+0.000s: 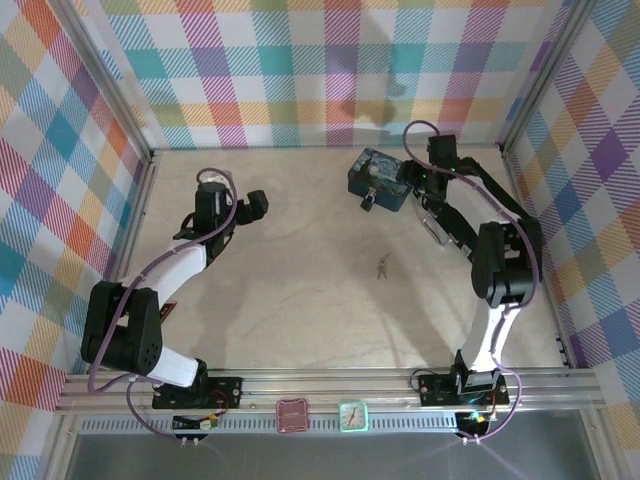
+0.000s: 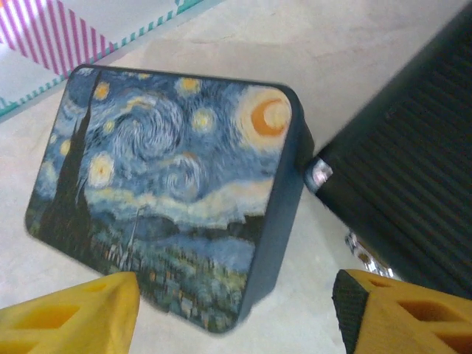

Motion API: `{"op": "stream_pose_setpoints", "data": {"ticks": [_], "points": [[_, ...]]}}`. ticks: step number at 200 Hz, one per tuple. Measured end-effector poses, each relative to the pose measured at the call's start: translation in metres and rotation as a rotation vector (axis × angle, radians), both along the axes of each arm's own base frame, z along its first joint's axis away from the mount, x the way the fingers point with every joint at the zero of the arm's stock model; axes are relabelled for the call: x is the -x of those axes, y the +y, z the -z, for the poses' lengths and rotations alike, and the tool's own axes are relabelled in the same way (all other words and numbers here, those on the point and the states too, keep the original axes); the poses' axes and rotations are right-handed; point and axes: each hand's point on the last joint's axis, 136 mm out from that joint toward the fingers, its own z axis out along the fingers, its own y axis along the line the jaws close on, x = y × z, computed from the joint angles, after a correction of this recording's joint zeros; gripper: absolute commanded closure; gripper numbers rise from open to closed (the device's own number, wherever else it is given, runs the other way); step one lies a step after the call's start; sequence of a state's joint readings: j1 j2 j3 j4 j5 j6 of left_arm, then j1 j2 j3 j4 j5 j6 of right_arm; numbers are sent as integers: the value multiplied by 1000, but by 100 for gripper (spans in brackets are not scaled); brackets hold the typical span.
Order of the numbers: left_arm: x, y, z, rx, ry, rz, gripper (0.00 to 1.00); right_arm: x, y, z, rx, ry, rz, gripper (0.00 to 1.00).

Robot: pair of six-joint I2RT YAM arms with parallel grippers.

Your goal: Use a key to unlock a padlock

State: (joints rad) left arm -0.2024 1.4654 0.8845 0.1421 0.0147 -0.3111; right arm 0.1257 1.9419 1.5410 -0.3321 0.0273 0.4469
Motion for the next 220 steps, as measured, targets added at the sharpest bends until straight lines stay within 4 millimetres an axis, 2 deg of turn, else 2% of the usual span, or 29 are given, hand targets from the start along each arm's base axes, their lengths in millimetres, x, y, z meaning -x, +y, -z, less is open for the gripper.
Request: {"op": "stream_pose_setpoints", "data": {"ticks": [16,35,60,80,112,122,173,220], "points": [[7,-8,8,49,36,17,0,-16,2,8,39,13,-4,28],[16,-15,17,95,69,33,0,-34,1,22,97,36,1,22],[33,-22,27,133,103,51,0,-50,-1,38,180,67,-8,17],[39,-24,24,149,102,58,0,-62,7,31,203,44,-33,17],[43,-24,14,168,80,52,0,-72,22,44,239,53,-83,19],[43,-24,12,171,74,49,0,-76,29,41,245,37,-99,20],[47,-25,13,184,78,42,0,-71,70,42,267,17,-225,20],[55,-22,9,189,59,37,0,-52,135,44,265,-29,-457,21]]}}
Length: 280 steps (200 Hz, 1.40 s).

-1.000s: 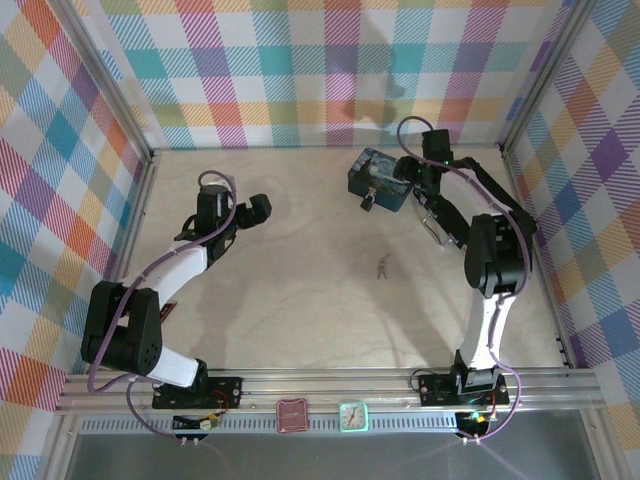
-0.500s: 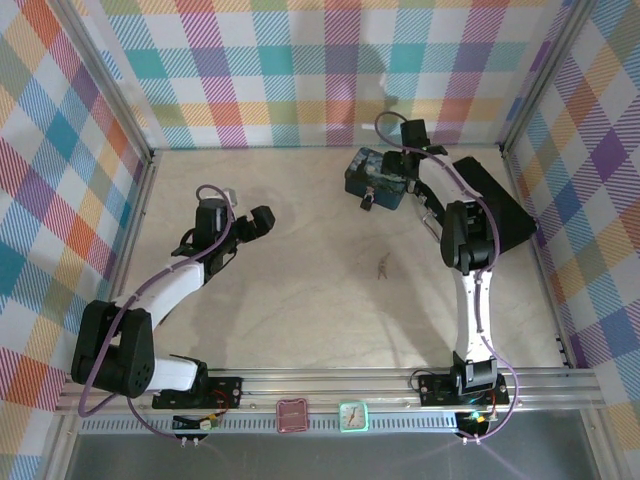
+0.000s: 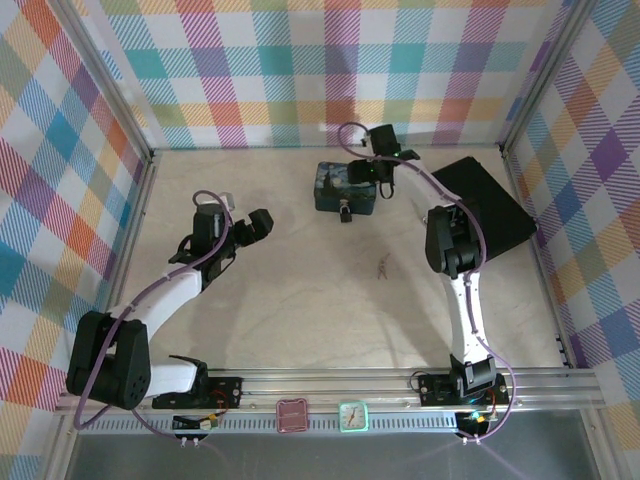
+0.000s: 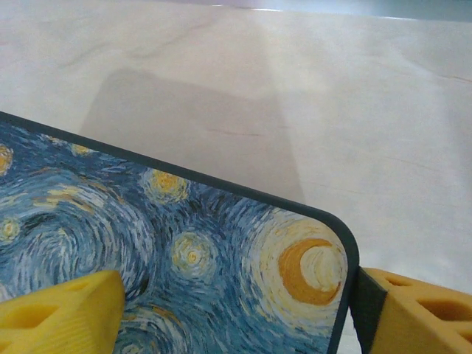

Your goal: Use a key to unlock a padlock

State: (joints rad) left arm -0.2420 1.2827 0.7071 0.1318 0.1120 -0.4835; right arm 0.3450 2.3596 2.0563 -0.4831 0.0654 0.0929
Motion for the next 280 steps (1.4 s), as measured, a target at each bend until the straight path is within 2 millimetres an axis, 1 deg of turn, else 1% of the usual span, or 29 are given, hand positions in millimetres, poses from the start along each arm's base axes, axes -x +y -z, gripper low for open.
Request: {"op": "stream_pose_setpoints", "data": {"ticks": [32,58,84,96,113,130,158,165,178,186,200,225,242,257,267,280], "points": [[4,-2,-8,25,-28,7,0,26,55,0,-34,12,-144,21],[9,-4,-8,45,-28,18,0,52,98,0,-74,46,-232,19],[14,-10,-14,59,-41,44,0,70,122,-7,-106,88,-257,17],[16,-14,-19,66,-53,57,0,74,126,-13,-116,91,-250,16],[20,-20,-27,77,-73,79,0,80,116,-25,-116,95,-215,15],[23,-28,-31,81,-83,101,0,93,94,-46,-102,92,-165,15],[28,-44,-34,95,-91,138,0,134,51,-82,-82,73,-82,16],[28,-48,-35,100,-97,146,0,145,40,-88,-76,70,-62,16],[27,-55,-35,107,-103,157,0,164,23,-91,-65,74,-27,18],[26,-59,-33,109,-100,164,0,176,13,-87,-56,87,-5,19],[23,-67,-24,110,-78,175,0,196,-3,-71,-29,129,35,22],[17,-80,-5,108,-26,180,0,229,-30,-25,39,237,108,31],[13,-89,3,106,5,180,0,248,-43,4,77,310,154,34],[9,-96,5,107,17,186,0,258,-50,20,94,350,187,39],[6,-99,6,112,20,185,0,260,-52,27,100,367,207,43],[5,-102,7,116,26,185,0,259,-53,34,102,376,228,46]]}}
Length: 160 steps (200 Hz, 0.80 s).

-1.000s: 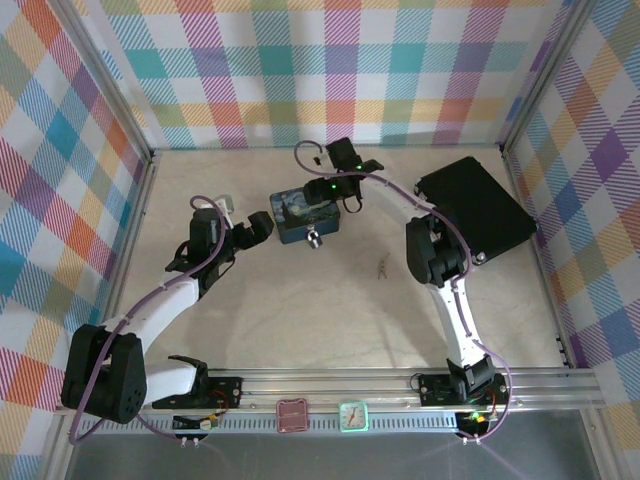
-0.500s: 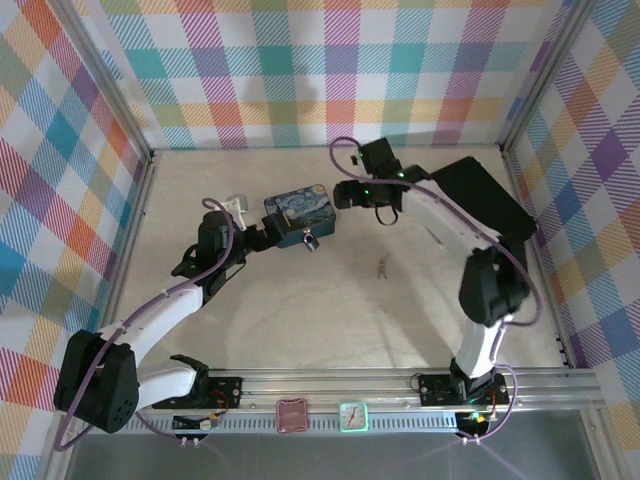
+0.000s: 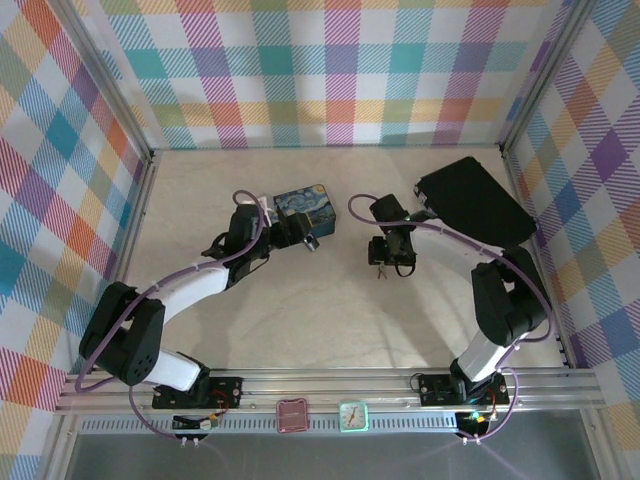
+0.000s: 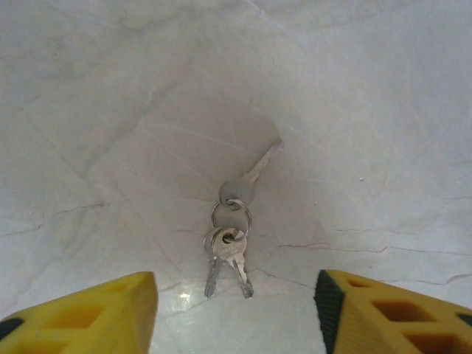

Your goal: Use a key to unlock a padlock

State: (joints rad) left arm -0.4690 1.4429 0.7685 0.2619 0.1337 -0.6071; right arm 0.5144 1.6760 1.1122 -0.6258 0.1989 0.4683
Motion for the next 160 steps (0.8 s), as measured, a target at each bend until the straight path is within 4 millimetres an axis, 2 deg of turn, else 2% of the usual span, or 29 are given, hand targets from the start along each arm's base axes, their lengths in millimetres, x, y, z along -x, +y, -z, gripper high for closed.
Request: {"op": "stream_pose_setpoints", "data": {"ticks": [51,106,160], "points": [[-1,2,1,-3,3,-15,0,-8,4,24,-5,14,44,56],[-1,2,-4,-3,-12,-12,0,-12,2,41,18,23,68,63],[-1,2,-4,-3,-12,-12,0,-13,-2,43,27,0,88,85]]}}
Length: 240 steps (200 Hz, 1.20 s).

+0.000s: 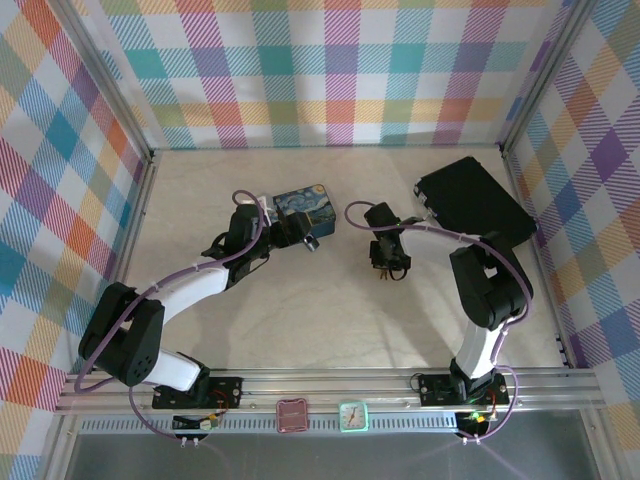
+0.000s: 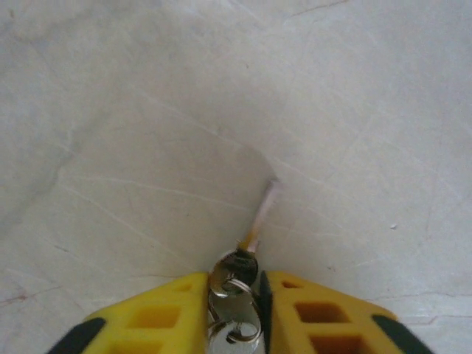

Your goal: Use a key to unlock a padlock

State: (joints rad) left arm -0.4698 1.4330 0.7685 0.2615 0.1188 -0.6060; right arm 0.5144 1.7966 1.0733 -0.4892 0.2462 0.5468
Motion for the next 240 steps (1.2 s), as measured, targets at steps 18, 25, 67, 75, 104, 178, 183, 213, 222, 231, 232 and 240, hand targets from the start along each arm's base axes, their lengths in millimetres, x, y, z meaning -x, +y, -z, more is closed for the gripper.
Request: {"op": "stream_pose_setpoints", "data": {"ticks": [18,25,67,75,104,178,183,213,222,231,232,240], "points": [[0,0,-2,2,-3,0,0,-1,-1,0,4,-14,-6,91],[0,0,-4,4,-8,0,0,-2,-1,0,6,-19,-11,93],[4,2,-22,23,-46,0,0,-3,-1,-2,14,-22,-78,100],[5,2,-26,27,-52,0,0,-4,0,-2,10,-22,-102,100],[8,2,-33,40,-58,7,0,-3,7,-10,-59,-40,-228,100],[17,-18,-48,191,-22,57,3,3,58,-110,-385,-256,-601,100],[18,-21,-50,203,-20,64,4,5,61,-115,-400,-276,-627,100],[30,-43,-59,264,-14,110,6,23,70,-138,-462,-386,-761,100],[33,-51,-60,283,-10,127,7,27,72,-144,-475,-413,-793,100],[36,-58,-60,294,-5,141,9,29,74,-150,-488,-436,-817,100],[36,-58,-60,294,-5,142,9,30,74,-151,-490,-439,-821,100],[38,-64,-59,306,1,150,11,31,76,-155,-499,-456,-839,100]]}}
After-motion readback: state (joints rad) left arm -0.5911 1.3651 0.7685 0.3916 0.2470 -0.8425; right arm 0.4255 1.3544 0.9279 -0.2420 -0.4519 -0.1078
